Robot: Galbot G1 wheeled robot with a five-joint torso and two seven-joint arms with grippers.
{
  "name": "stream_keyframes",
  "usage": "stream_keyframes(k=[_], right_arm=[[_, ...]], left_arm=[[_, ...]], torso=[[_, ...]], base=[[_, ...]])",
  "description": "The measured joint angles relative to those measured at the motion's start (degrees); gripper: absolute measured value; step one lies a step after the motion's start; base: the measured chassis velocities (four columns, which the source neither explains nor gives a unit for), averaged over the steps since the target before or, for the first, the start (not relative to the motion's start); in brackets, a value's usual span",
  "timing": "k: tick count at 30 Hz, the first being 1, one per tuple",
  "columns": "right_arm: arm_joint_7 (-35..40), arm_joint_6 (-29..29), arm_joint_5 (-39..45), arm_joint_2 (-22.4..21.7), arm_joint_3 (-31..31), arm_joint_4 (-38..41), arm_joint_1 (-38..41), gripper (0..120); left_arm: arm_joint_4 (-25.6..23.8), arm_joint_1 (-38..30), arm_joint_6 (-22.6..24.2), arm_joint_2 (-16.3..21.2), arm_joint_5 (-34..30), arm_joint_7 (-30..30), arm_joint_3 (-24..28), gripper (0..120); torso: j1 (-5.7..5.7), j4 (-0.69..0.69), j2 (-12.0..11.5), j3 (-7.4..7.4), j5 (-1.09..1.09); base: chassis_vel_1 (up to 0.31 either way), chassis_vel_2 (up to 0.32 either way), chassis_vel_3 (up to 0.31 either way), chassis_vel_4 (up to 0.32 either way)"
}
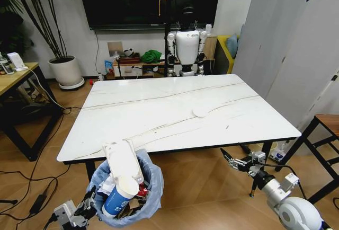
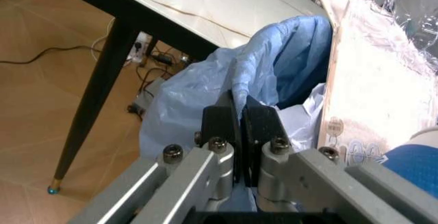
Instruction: Pick up the trash bin and place the trash from the table into it.
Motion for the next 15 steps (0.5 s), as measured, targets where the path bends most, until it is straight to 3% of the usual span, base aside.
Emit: stream_keyframes(k=[15], right_arm=[[-0.6,0.2,-0.1,-0.2,0.5,0.1,-0.8,100]], left_arm=[[0.0,0.3,-0.2,0.0,0.6,0.3,0.9,0]], torso=[[0.00,0.00,0.0,0.00,0.00]], base=[[-0.038,-0.052,0.048,0.052]])
